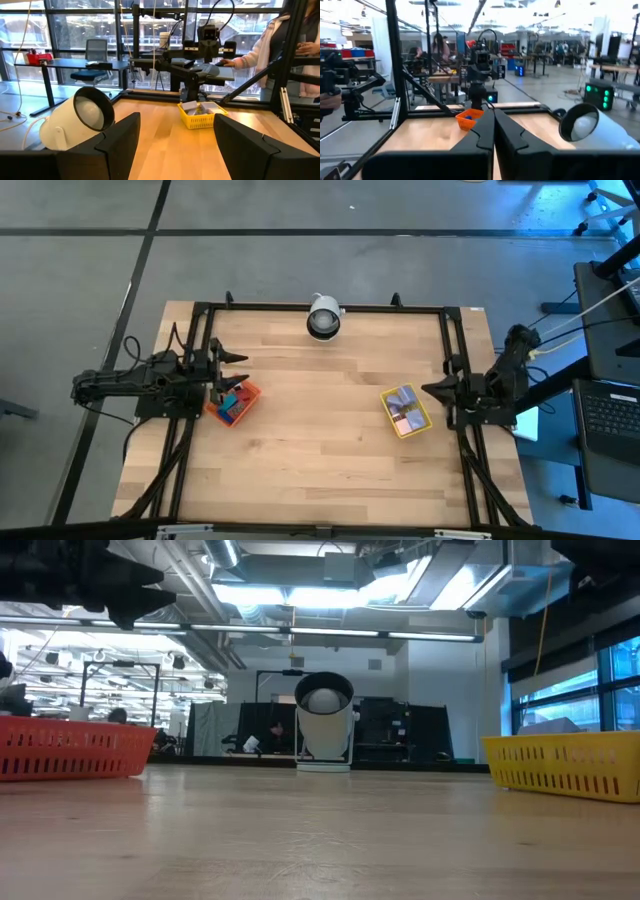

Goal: Pick & Place Office items
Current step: Return to Home Position

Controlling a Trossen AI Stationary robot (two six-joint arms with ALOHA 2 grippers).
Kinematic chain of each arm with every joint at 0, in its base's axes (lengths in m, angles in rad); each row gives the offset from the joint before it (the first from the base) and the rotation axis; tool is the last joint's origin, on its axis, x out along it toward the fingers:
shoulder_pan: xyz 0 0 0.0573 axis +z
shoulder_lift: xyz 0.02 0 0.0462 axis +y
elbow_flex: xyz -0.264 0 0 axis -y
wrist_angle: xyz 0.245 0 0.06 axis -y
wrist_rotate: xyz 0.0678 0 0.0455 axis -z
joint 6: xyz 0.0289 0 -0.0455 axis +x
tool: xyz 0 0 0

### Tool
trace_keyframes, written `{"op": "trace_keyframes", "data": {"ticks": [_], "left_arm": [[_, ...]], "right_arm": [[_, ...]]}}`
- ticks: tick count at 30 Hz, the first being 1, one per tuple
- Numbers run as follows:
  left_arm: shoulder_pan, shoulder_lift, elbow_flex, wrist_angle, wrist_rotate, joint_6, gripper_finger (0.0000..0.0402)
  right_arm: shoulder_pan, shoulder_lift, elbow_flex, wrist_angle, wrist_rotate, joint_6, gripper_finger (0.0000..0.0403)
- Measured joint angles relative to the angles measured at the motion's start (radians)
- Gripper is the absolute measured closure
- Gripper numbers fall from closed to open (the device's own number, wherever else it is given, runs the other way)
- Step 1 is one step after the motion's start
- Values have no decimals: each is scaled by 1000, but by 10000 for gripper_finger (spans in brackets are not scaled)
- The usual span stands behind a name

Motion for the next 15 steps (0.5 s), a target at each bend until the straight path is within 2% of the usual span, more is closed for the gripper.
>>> {"op": "trace_keyframes", "data": {"ticks": [6,12,15], "left_arm": [[0,0,0,-1,-9,13,153],[1,10,0,-12,-127,54,161],[6,20,0,-23,-152,63,166]], "right_arm": [[-133,-84,-40,11,-124,-49,398],[-274,-84,-40,14,-216,-98,398],[-363,-84,-40,14,-282,-88,398]]}}
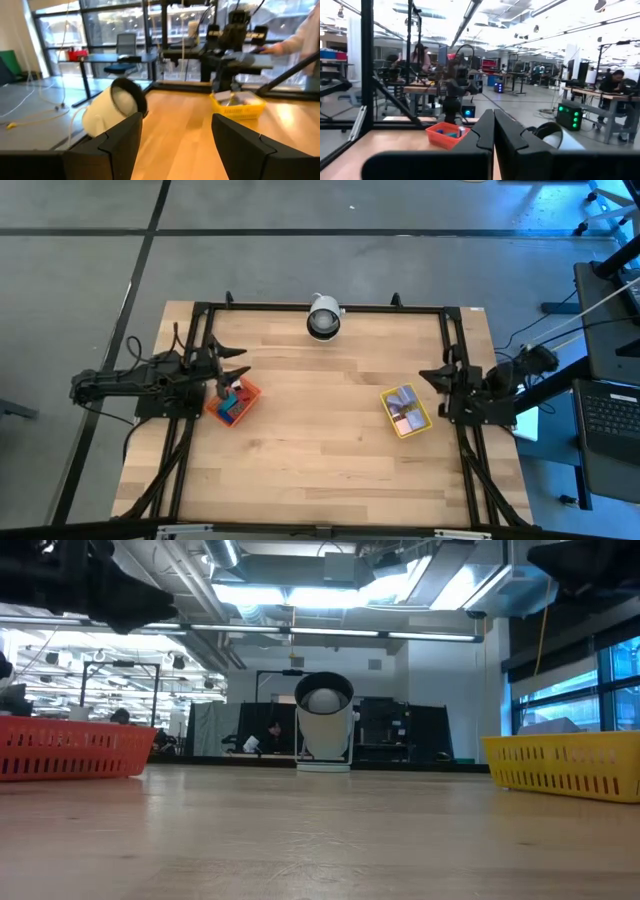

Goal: Pick & Place Office items
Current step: Return to Home Position

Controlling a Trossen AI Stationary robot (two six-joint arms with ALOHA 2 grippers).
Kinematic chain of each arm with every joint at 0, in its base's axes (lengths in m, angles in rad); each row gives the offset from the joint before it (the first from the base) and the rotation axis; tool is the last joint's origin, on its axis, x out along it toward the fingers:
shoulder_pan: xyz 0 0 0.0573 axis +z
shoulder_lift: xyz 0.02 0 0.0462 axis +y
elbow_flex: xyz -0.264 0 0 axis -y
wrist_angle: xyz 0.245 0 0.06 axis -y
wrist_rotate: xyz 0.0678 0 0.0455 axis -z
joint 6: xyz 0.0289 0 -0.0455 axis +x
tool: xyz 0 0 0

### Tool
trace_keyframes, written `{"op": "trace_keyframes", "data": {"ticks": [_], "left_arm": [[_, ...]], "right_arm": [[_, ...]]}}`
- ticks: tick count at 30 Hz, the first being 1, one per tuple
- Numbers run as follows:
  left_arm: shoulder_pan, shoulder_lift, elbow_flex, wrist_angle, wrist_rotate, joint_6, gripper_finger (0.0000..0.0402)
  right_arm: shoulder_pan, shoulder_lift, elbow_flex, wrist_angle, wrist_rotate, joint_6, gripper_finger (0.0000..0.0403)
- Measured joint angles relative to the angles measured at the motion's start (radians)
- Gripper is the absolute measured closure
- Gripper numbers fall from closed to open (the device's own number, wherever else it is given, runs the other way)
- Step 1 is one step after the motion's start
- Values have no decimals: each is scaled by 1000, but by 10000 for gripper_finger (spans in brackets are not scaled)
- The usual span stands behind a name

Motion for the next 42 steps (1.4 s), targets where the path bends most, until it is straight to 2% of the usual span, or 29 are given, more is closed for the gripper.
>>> {"op": "trace_keyframes", "data": {"ticks": [7,17,23,29,36,38,42], "left_arm": [[59,16,-36,25,-5,-16,168],[147,15,-110,90,81,-28,172],[164,15,-158,98,107,-33,187],[167,15,-158,96,149,-5,204],[167,15,-158,88,126,-17,214],[167,15,-158,88,117,-29,214],[167,15,-158,90,96,-20,211]], "right_arm": [[-268,0,-31,-20,-254,136,398],[-606,0,-136,68,-627,268,398],[-734,0,-138,52,-829,299,398],[-789,6,-137,33,-1022,294,398],[-793,13,-137,7,-1025,245,381],[-793,13,-137,8,-953,270,378],[-793,13,-137,5,-709,322,377]]}}
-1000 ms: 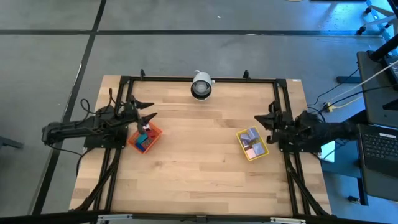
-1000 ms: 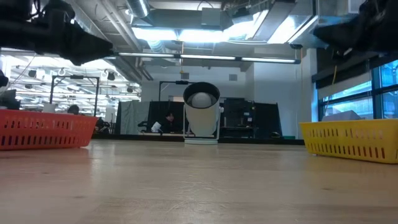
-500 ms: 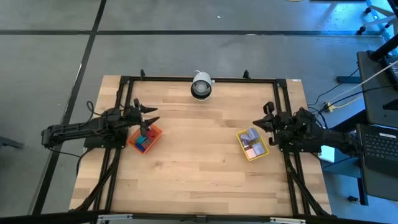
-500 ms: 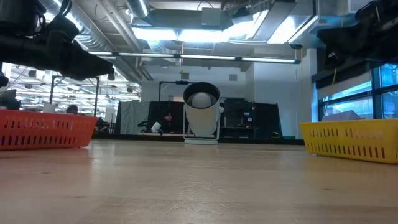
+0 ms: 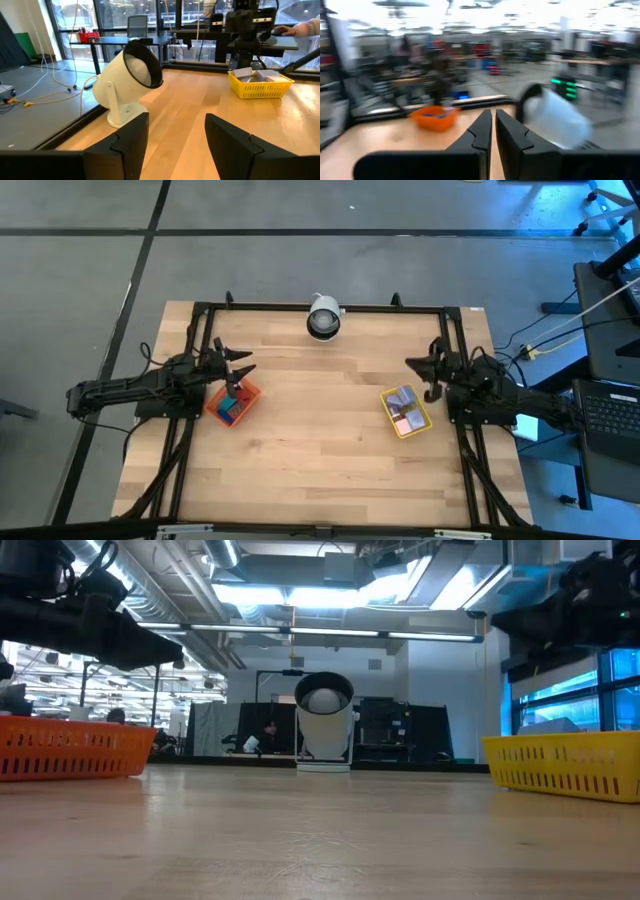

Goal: Pick & Place Office items
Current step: Return to Home Position

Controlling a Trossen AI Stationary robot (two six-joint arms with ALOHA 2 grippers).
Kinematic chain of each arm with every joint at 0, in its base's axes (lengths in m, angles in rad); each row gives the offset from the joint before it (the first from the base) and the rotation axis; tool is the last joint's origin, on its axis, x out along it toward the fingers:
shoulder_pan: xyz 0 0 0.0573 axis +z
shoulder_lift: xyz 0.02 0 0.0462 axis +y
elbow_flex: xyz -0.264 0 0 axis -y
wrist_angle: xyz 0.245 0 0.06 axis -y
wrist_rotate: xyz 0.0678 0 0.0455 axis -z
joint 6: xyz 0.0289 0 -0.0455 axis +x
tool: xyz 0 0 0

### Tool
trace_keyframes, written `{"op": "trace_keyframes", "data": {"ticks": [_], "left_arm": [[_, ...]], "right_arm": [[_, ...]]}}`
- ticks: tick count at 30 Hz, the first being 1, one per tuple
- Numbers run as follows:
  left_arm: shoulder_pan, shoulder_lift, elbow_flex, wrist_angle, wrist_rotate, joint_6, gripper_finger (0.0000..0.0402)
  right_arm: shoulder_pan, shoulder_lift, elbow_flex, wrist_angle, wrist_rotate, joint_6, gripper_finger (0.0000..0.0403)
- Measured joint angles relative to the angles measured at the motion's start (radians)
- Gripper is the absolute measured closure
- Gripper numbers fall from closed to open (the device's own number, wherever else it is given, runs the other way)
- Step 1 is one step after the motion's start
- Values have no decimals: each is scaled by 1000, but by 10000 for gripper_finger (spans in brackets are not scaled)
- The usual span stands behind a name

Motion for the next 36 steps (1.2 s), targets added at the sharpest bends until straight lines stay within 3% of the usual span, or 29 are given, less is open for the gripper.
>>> {"op": "trace_keyframes", "data": {"ticks": [3,8,18,25,36], "left_arm": [[0,0,0,2,-11,-13,211],[0,0,0,3,-3,32,216],[0,0,0,1,11,137,217],[0,0,0,-3,190,152,215],[-2,0,0,14,217,225,217]], "right_arm": [[0,0,0,-7,82,9,376],[0,0,0,-5,21,21,376],[0,0,0,-8,11,35,376],[0,0,0,-13,6,-2,376],[0,0,0,-13,8,1,376]]}}
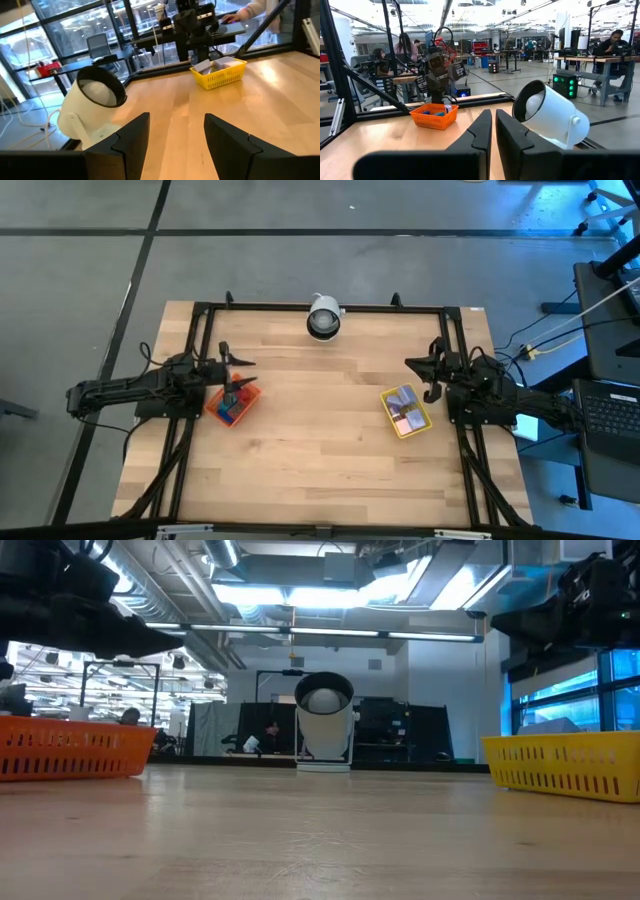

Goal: Pick & Place Office items
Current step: Return to Home Position

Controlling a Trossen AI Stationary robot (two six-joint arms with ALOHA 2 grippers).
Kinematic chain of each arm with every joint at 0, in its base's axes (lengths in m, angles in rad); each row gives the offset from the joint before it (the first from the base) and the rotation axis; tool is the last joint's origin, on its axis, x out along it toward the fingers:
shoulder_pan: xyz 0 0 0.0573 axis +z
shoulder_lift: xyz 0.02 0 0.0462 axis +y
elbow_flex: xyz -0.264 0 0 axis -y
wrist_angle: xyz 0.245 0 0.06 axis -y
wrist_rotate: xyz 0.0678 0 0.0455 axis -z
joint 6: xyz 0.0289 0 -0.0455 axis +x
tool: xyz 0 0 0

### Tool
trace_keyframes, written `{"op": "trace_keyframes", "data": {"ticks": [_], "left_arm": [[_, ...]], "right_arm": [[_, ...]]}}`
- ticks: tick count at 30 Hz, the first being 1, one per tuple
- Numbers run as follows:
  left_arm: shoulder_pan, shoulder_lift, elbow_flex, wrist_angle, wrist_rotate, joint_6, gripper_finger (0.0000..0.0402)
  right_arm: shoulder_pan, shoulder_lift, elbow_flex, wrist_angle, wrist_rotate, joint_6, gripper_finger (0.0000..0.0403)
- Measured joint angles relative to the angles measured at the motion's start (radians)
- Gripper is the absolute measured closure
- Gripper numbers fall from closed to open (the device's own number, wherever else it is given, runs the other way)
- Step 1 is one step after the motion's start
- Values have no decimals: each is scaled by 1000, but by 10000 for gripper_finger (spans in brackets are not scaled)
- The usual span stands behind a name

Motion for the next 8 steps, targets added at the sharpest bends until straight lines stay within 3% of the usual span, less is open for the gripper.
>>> {"op": "trace_keyframes", "data": {"ticks": [8], "left_arm": [[0,0,0,0,119,17,217]], "right_arm": [[0,0,0,0,2,22,376]]}}
